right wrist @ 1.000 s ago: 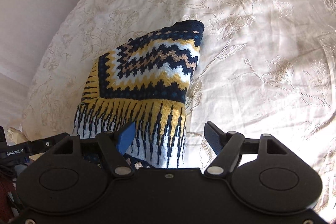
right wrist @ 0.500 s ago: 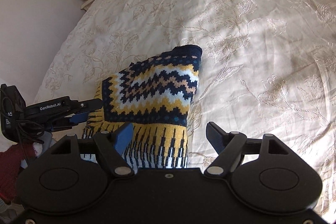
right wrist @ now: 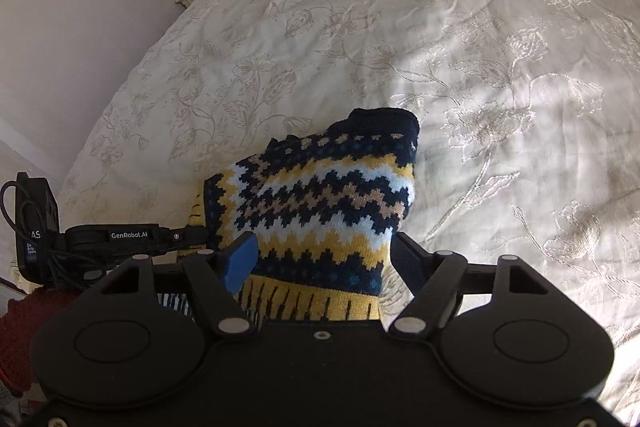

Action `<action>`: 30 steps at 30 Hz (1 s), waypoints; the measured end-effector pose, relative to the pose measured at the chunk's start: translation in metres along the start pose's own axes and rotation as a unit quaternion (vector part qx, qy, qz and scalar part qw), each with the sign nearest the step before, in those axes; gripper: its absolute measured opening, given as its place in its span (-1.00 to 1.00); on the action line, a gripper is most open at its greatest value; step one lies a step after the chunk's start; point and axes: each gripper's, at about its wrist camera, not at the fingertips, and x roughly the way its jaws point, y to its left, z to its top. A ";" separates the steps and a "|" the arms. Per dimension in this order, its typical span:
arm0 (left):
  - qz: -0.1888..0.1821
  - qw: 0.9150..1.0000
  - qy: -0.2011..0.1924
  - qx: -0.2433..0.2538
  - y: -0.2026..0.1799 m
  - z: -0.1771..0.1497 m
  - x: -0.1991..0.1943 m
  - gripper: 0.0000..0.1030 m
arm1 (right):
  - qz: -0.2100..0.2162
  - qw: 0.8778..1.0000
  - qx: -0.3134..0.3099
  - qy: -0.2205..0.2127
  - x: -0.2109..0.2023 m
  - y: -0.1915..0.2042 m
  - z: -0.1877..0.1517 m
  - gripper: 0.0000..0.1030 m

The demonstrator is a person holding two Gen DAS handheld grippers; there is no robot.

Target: Fold small clothes

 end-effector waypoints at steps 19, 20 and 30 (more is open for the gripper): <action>-0.011 0.999 0.045 0.017 0.016 0.008 0.012 -0.78 | -0.009 0.998 0.043 0.046 0.078 -0.019 0.026 -0.33; -0.013 0.999 0.047 0.018 0.016 0.008 0.012 -0.78 | -0.011 0.999 0.032 0.035 0.066 -0.016 0.025 -0.28; -0.024 0.998 0.051 0.025 0.021 0.009 0.013 -0.51 | -0.045 0.997 0.007 0.062 0.043 -0.017 -0.011 -0.22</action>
